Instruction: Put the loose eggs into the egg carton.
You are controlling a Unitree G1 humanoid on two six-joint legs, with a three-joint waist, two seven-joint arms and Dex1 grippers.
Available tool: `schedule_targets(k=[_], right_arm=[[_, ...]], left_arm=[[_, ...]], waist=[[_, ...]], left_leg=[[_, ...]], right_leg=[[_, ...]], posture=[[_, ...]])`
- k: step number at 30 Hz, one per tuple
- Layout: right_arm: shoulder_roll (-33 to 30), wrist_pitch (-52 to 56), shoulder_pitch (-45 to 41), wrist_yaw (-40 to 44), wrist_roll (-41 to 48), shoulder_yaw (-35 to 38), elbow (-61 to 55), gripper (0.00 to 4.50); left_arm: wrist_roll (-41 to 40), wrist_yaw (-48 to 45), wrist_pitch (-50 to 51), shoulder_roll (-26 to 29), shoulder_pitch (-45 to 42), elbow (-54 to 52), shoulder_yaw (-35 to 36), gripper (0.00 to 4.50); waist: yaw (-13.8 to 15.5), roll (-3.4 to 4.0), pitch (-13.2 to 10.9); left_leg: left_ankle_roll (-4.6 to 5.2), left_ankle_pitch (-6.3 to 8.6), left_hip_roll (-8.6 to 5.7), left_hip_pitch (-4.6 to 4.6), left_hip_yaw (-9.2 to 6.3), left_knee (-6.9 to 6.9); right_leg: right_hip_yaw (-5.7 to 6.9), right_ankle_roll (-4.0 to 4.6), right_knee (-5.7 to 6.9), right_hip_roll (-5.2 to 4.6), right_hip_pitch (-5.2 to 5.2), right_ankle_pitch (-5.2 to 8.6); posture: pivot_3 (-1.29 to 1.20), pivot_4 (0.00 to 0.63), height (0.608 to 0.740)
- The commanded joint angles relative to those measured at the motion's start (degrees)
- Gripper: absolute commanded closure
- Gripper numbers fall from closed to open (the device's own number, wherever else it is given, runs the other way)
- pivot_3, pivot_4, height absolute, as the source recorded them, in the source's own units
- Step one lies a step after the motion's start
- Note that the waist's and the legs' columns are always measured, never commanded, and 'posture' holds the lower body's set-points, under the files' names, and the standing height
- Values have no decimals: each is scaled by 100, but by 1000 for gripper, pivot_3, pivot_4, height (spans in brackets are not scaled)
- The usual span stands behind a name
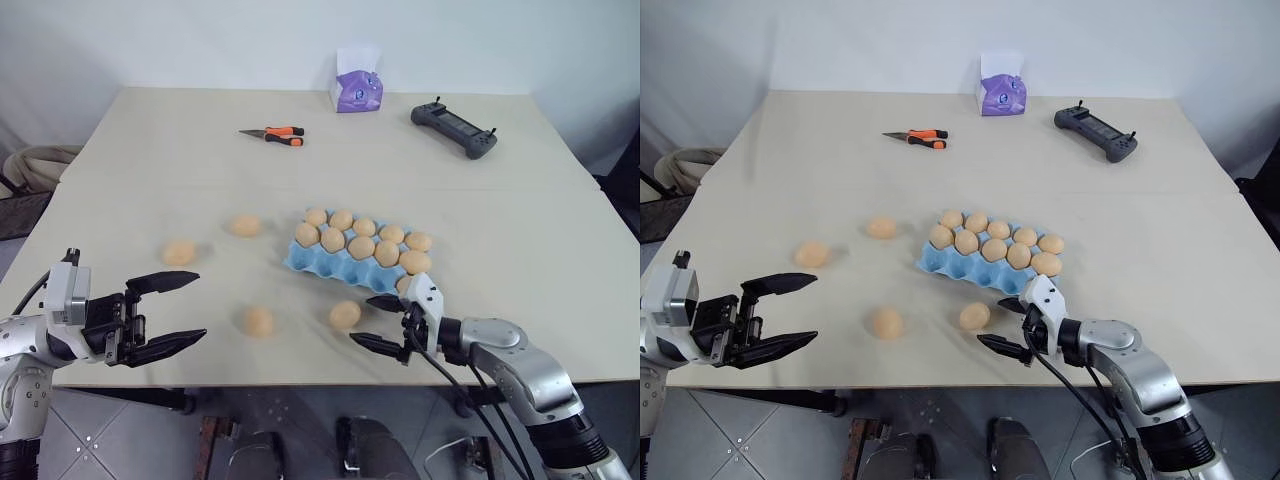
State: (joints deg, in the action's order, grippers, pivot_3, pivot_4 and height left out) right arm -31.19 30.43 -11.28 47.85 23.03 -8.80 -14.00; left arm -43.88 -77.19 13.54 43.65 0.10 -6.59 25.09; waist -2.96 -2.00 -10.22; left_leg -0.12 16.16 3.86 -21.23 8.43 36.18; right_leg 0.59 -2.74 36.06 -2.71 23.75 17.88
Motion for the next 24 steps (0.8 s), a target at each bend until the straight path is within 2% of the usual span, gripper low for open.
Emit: schedule_targets(k=[1,15,18,24], right_arm=[[100,-22,-233,-75,-100,-103,-126,0],[133,104,-572,16,-284,-483,-190,0],[130,103,-598,66,-284,-511,-173,572],[94,162,-620,106,-283,-514,-177,2584]], left_arm=[[52,-15,-130,-42,-115,22,-54,28],[22,42,-126,-150,-37,-36,-36,28],[-4,64,-131,-166,-5,-62,-6,0],[8,98,-150,-188,35,-85,13,0]], waist=[[-19,0,0],[-26,0,0],[-27,0,0],[-27,0,0]], left_leg=[[0,0,0,0,0,0],[-2,0,2,-1,-1,-2],[-3,1,1,-1,-1,-2],[-2,1,2,-1,-2,-3]], right_leg=[[0,0,0,0,0,0],[2,0,2,0,2,0],[1,0,1,0,2,0],[2,1,1,0,3,1]], posture=[[0,150,740],[0,150,740],[0,150,740],[0,150,740]])
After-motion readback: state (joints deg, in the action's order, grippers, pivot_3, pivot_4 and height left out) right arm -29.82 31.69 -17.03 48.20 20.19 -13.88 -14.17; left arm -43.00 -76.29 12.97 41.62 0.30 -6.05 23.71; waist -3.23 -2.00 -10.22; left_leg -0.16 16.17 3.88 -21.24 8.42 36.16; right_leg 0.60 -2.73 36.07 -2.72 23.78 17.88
